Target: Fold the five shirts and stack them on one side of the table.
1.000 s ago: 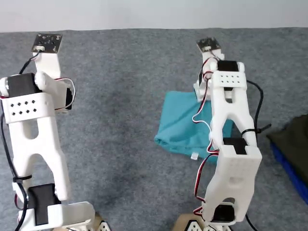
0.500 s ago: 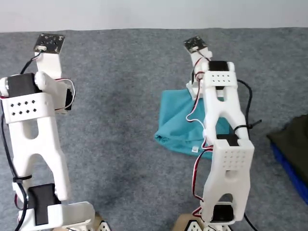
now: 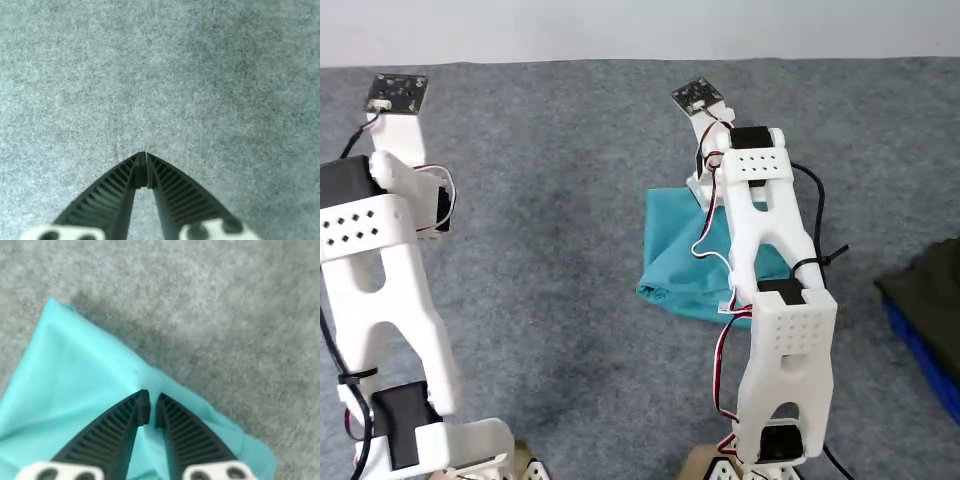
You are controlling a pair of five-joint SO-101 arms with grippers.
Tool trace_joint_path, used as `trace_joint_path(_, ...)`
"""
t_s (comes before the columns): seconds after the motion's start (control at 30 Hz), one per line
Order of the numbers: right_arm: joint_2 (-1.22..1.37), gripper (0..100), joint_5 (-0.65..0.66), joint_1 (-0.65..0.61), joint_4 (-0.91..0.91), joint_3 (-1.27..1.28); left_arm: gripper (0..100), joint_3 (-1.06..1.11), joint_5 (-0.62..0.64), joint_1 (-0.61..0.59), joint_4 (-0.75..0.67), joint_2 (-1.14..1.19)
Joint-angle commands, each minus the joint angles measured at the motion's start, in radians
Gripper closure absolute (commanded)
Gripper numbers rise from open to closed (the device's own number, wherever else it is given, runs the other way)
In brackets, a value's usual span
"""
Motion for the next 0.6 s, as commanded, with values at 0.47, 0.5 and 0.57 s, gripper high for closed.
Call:
trace_joint_path(0.47, -0.205, 84.0, -0.17, -0.165, 0.363, -0.066, 99, -0.002, -0.008, -0.008, 0.021, -0.038)
trace_joint_path(0.5, -0.203, 87.5, -0.186, -0.174, 0.366, -0.063, 99, -0.002, -0.008, -0.008, 0.021, -0.038)
trace_joint_path(0.57, -0.193, 93.8, -0.201, -0.186, 0.358, -0.063, 99, -0.002, -0.008, -0.008, 0.021, -0.038)
